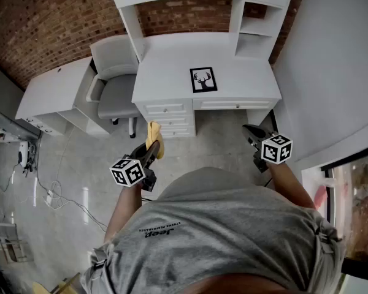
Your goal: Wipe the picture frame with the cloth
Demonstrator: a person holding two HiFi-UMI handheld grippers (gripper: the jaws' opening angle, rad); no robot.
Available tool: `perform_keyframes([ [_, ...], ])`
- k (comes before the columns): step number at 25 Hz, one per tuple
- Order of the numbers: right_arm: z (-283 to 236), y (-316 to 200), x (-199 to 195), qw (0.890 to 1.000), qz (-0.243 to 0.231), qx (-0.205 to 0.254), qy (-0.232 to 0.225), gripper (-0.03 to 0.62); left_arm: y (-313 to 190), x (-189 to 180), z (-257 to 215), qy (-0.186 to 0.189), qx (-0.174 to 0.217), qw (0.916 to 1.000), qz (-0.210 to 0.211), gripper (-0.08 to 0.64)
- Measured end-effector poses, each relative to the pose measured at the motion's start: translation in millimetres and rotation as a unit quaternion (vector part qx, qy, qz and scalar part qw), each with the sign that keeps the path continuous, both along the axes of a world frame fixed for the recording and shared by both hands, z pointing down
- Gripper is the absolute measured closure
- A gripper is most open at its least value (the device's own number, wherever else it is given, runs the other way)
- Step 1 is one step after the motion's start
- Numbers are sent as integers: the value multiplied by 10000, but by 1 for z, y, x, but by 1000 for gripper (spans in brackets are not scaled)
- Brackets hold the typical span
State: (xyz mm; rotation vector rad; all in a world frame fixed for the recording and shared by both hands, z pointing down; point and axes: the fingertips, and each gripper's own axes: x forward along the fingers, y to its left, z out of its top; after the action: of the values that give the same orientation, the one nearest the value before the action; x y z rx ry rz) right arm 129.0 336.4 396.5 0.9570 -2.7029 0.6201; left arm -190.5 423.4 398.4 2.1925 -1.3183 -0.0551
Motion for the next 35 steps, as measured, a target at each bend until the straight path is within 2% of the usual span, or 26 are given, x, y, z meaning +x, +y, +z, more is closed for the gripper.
perform_keyframes([
  [14,-7,-2,8,10000,-63,53,21,586,-1,11,-6,-43,-1,10000,72,494],
  [20,-10,1,20,9999,-62,0,-109,586,0,25,-9,-78,-7,10000,57,494],
  [25,-11,6,37,9997,-216,34,-101,584,-1,51,-12,-102,-4,9999,68,494],
  [35,-8,11,97,9992,-357,113,-146,584,-6,124,-11,-149,-58,9998,155,494],
])
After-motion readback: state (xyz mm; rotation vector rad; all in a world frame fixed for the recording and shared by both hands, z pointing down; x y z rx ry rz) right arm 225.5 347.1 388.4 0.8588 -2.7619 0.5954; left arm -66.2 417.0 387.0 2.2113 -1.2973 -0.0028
